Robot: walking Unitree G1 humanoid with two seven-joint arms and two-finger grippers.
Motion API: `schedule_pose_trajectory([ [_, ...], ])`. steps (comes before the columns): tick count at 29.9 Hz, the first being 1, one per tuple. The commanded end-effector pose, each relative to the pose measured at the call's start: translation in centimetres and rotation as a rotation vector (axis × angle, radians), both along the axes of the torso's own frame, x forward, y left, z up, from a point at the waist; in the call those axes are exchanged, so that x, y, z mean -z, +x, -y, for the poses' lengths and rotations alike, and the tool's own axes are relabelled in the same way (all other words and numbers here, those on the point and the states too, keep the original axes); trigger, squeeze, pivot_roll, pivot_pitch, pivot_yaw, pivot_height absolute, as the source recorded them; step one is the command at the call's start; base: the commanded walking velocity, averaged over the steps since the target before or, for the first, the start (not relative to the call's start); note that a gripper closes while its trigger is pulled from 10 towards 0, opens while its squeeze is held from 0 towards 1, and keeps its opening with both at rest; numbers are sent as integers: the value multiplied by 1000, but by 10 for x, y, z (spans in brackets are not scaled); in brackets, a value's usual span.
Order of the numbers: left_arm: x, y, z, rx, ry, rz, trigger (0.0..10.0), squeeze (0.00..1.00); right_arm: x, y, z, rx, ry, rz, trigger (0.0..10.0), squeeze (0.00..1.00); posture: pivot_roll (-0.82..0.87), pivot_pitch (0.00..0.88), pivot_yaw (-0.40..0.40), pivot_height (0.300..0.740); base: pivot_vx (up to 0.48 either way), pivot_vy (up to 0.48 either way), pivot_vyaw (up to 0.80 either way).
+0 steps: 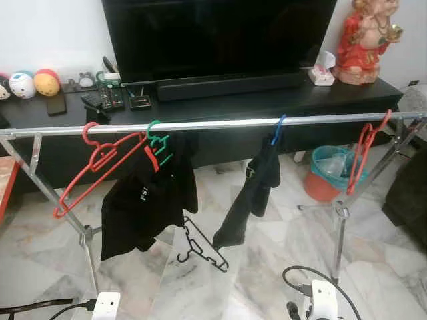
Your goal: Hang hanger
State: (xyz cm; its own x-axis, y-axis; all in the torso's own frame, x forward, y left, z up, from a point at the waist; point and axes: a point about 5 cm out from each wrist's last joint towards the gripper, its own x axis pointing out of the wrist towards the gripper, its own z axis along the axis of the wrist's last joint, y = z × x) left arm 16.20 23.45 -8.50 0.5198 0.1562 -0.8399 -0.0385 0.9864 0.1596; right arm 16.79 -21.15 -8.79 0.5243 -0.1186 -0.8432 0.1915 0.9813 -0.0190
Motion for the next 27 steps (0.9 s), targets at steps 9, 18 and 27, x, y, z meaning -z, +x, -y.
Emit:
schedule_pose_trajectory([
  [9,0,-2,-2,-7,-4,-4,10000,0,-1,1,1,-30,-1,9,10000,0,48,0,-57,736,0,0,444],
  [18,0,-2,-4,-27,-8,1,10000,0,-1,0,0,-10,23,16,10000,0,45,0,-53,736,0,0,531],
  [27,0,-2,-4,-29,-8,2,10000,0,-1,1,0,-31,14,11,10000,0,46,0,-55,736,243,0,0],
])
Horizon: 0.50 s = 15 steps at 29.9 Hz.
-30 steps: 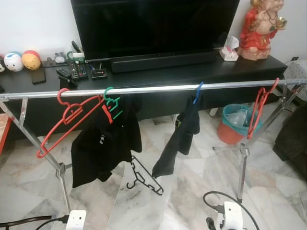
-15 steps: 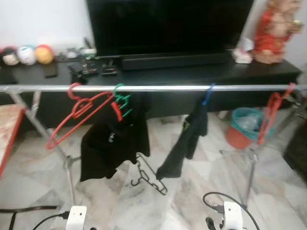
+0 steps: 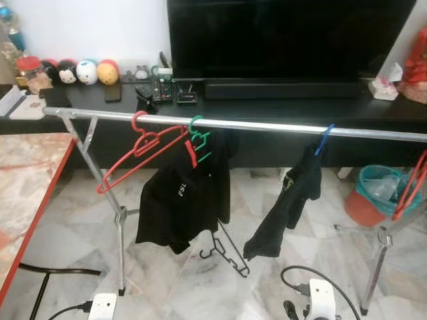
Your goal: Hang hanger
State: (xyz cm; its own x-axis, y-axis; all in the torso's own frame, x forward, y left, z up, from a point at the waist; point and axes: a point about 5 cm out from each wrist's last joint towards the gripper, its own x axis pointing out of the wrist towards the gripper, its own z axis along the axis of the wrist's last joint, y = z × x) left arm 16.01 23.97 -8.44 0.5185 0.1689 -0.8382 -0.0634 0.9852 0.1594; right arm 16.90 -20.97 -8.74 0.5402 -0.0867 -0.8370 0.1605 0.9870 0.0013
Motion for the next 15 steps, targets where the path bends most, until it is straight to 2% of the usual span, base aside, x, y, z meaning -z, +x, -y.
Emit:
schedule_pose_trajectory([
  [1,1,-1,1,-4,-8,-1,10000,0,0,0,2,-3,-6,-4,10000,0,47,0,-55,736,330,0,656],
  [5,0,0,1,-7,-9,-1,10000,0,0,0,2,4,-1,-6,10000,0,48,0,-56,736,331,0,767],
  [14,0,0,1,-3,-11,-2,10000,0,0,0,3,14,-15,-10,10000,0,51,0,-58,736,331,0,0],
  [15,0,1,2,4,-15,-1,10000,0,-1,0,3,13,-17,-11,10000,0,51,0,-58,736,0,0,0],
])
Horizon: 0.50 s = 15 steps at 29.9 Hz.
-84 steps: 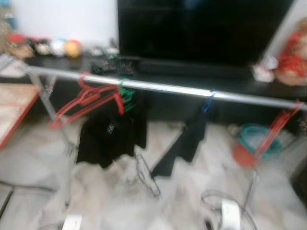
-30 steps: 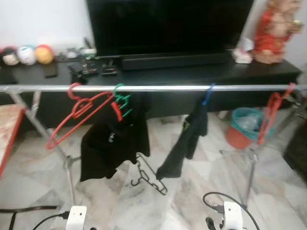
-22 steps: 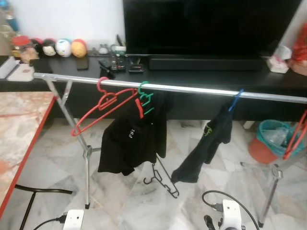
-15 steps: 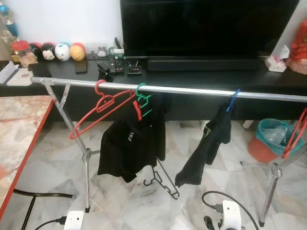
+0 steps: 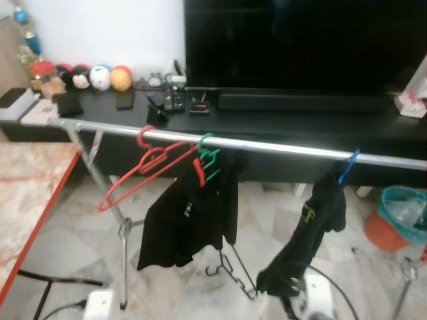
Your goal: Hang hanger
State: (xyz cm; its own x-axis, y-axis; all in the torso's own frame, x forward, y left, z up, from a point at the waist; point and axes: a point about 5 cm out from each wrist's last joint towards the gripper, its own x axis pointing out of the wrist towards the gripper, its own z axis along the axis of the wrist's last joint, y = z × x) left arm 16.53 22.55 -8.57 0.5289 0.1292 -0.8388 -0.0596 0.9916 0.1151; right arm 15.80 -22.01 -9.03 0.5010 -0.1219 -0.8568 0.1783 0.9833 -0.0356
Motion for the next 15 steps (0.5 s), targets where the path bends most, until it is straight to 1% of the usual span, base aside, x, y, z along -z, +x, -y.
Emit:
schedule_pose_trajectory([
  [1,-1,-4,-12,-1,28,-9,10000,0,-3,11,-7,-5,12,33,10000,0,50,0,-57,736,0,0,0],
  [5,-3,-2,-13,7,39,4,10000,0,-3,11,-7,-3,11,33,10000,0,50,0,-56,736,0,0,0],
  [8,-7,3,-17,22,64,49,10000,0,-3,11,-7,-5,10,31,10000,0,52,0,-54,736,0,0,0],
  [9,-9,6,-19,39,65,82,10000,0,-3,11,-7,-7,8,30,10000,0,49,0,-52,736,0,0,0],
  [10,-9,6,-19,39,65,82,10000,0,-3,11,-7,-7,8,30,10000,0,49,0,-52,736,0,0,0],
  [12,-13,10,-22,45,73,127,10000,0,-3,11,-7,-5,8,30,10000,0,54,0,-53,736,0,0,0],
  [13,-15,10,-25,51,84,150,10000,0,-3,11,-6,-6,7,29,10000,0,64,0,-54,736,0,0,0],
  [14,-15,-6,-35,52,113,199,10000,0,-3,11,-6,-7,6,28,10000,0,64,0,-54,736,0,0,0],
  [15,-15,-14,-39,50,124,219,10000,0,-3,11,-6,-8,5,27,10000,0,64,0,-54,736,0,0,0],
])
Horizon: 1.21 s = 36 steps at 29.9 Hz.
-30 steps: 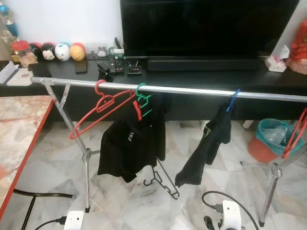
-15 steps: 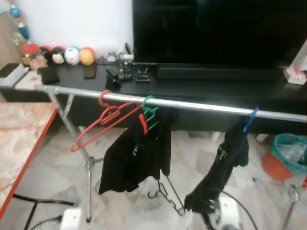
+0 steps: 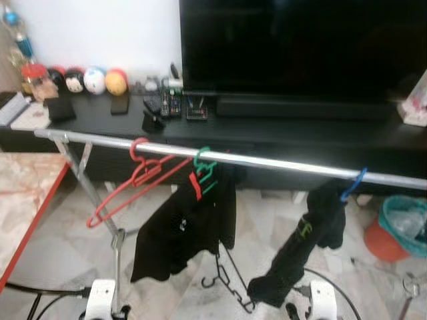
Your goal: Hang hanger
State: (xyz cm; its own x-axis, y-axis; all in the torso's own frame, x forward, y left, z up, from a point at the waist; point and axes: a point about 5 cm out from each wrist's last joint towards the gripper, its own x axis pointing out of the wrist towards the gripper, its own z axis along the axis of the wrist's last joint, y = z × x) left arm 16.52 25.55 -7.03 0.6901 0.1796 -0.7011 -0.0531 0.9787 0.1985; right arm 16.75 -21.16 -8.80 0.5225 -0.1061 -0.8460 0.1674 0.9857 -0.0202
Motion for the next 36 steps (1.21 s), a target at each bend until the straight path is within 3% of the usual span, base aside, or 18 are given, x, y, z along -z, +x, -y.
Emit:
schedule_pose_trajectory([
  [1,0,-14,-9,10,29,19,10000,0,-1,2,2,4,-6,4,10000,0,64,0,-54,736,0,0,0],
  [3,-11,-28,-16,63,61,182,10000,0,-2,2,4,-12,-19,2,10000,0,86,0,-61,736,0,0,0],
  [7,-37,-27,-11,143,95,381,10000,0,-2,2,5,-15,-16,4,10000,0,98,0,-66,736,0,0,0],
  [8,-51,-26,-7,168,114,445,10000,0,-2,2,6,-16,-17,3,10000,0,104,0,-69,736,0,0,0],
  [10,-67,-24,-3,183,134,505,10000,0,-2,3,6,-18,-18,3,10000,0,106,0,-71,736,0,0,0],
  [11,-87,-19,4,203,152,578,10000,0,-3,3,6,-19,-19,5,10000,0,115,0,-78,736,0,0,0],
  [12,-94,-18,7,211,156,602,10000,0,-3,3,7,-20,-19,6,10000,0,115,0,-78,736,0,0,0],
  [15,-136,2,26,302,233,749,10000,0,-3,5,7,-21,-17,13,10000,0,125,0,-82,736,0,0,0],
  [20,-176,31,49,368,236,927,10000,0,-4,6,6,-27,-16,14,10000,0,121,0,-80,736,0,0,0],
  [24,-191,50,77,450,136,980,10000,0,-4,6,6,-17,-13,18,10000,0,115,0,-78,736,0,0,0],
  [25,-191,50,77,450,136,980,10000,0,-4,6,6,-17,-13,18,10000,0,115,0,-78,736,0,0,0],
  [26,-194,57,90,494,73,980,10000,0,-4,6,6,-12,-13,18,10000,0,115,0,-78,736,0,0,0],
  [27,-197,69,113,565,-49,942,10000,0,-4,6,5,-10,-13,18,10000,0,108,0,-79,736,0,0,0],
  [28,-197,69,113,565,-49,942,10000,0,-4,6,5,-10,-13,18,10000,0,108,0,-79,736,0,0,0],
  [30,-203,85,124,556,-141,910,10000,0,-4,6,4,-7,-10,20,10000,0,94,0,-73,736,0,0,0],
  [32,-201,104,126,561,-124,903,10000,0,-3,6,3,0,-7,23,10000,0,81,0,-61,736,0,0,0],
  [35,-200,115,128,584,-113,906,10000,0,-3,6,2,8,-4,27,10000,0,69,0,-59,736,0,0,0],
  [36,-203,122,129,578,-138,915,10000,624,-3,6,2,16,-4,28,10000,0,54,0,-49,736,0,0,0],
])
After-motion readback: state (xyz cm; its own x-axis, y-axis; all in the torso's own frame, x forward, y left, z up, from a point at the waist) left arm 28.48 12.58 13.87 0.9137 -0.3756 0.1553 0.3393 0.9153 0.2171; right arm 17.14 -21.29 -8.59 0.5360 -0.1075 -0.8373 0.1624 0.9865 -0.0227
